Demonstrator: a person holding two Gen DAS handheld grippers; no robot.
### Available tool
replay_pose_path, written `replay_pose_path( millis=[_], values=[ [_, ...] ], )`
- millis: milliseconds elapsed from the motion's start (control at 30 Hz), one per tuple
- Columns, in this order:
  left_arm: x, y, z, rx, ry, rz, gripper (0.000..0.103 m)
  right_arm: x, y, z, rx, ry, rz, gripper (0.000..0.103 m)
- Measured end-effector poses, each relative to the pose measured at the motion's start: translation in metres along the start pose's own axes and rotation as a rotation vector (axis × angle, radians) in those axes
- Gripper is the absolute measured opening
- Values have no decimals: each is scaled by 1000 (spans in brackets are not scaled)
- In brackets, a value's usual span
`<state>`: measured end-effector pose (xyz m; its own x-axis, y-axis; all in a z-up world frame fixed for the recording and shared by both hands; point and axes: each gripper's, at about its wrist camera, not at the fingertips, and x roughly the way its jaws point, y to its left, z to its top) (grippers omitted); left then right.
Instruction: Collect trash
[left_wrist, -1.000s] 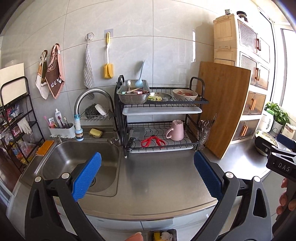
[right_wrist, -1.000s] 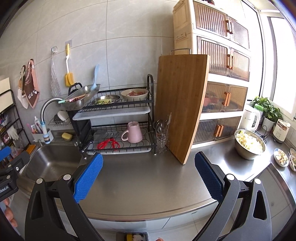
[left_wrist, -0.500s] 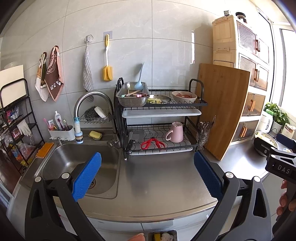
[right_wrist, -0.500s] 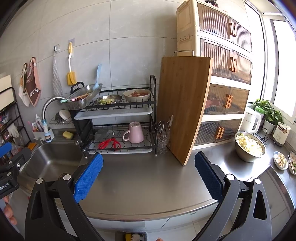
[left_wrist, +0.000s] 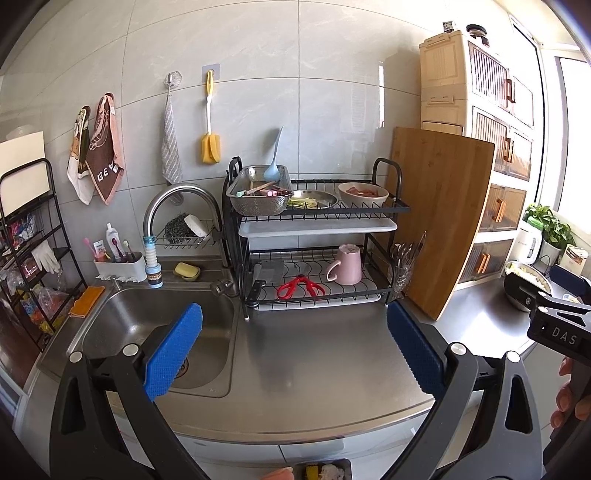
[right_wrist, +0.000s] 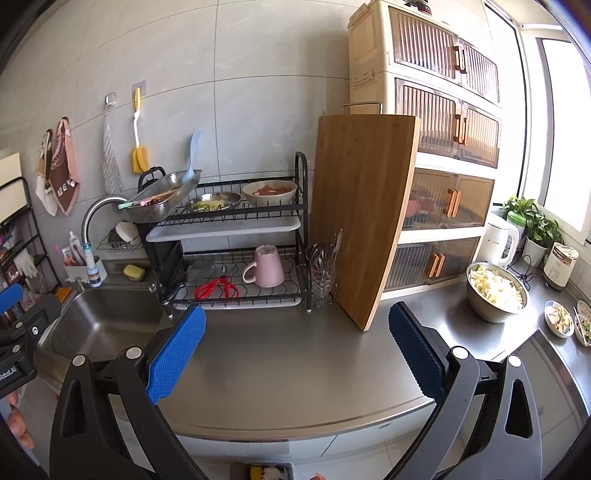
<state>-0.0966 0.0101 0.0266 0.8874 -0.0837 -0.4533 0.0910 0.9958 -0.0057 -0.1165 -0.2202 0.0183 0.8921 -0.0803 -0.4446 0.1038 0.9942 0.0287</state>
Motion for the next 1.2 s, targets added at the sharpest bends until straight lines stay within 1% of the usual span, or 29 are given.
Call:
replay_pose_path(
  millis=[667,1200],
  values=[
    [-1,-2,0,-5,-2,13,95,1,-2,1,-2,3,8,100],
    [-2,-3,-1,-9,0,9,95,0,0,-1,0,8,9,100]
  ],
)
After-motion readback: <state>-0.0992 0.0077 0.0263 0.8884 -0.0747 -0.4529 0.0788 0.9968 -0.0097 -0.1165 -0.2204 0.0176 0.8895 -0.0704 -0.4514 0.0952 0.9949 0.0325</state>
